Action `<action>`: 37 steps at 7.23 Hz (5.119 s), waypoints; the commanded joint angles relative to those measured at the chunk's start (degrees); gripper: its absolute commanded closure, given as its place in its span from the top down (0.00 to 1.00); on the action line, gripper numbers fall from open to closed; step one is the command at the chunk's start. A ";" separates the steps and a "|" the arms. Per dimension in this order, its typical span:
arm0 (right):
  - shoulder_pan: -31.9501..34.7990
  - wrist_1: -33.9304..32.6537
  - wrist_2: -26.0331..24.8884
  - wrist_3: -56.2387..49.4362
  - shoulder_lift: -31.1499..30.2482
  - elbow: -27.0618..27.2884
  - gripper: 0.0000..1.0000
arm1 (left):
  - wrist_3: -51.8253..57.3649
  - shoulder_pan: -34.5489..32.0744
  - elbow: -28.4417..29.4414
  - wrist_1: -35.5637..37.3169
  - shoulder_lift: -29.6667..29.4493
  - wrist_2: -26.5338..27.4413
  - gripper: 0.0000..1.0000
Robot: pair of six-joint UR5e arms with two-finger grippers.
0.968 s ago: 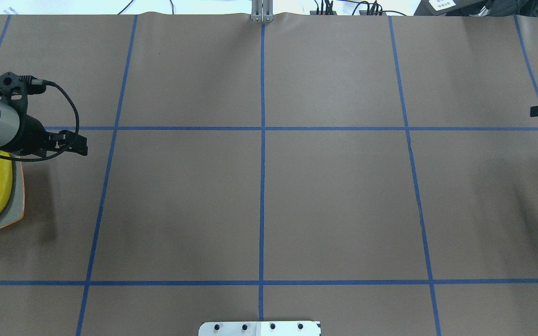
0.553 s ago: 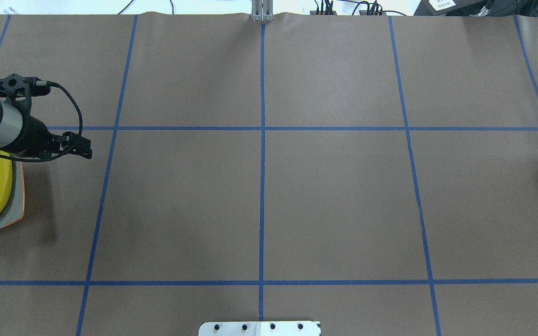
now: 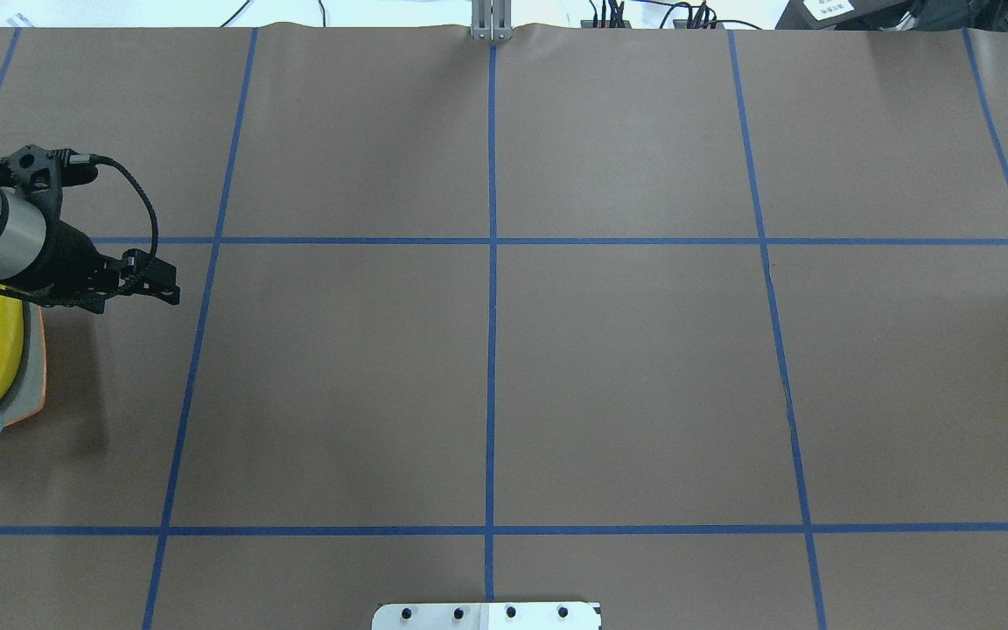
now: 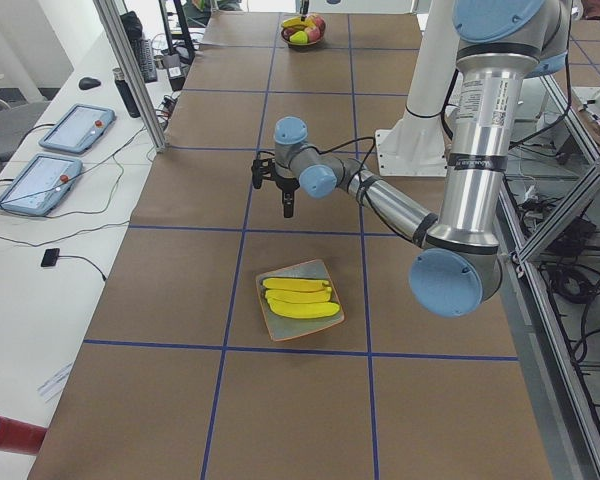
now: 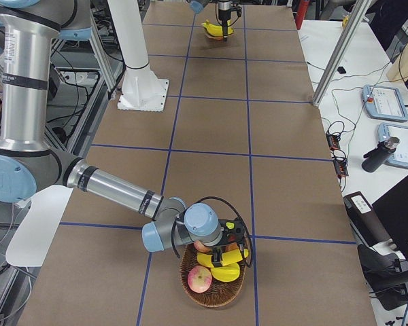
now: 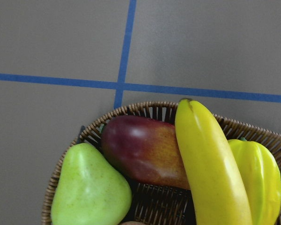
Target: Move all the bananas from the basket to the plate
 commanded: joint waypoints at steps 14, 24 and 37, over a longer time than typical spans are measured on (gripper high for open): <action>0.40 -1.95 -0.51 -3.32 3.69 -7.46 0.36 | -0.68 -0.22 -0.60 -0.16 0.07 1.18 1.00; 8.22 -2.92 3.71 -9.73 3.60 -3.68 0.00 | -2.43 0.05 -0.07 -0.33 -0.45 1.44 1.00; -17.76 -35.79 5.91 28.72 28.36 23.04 0.00 | -4.37 0.14 4.65 -7.41 -13.90 0.65 0.99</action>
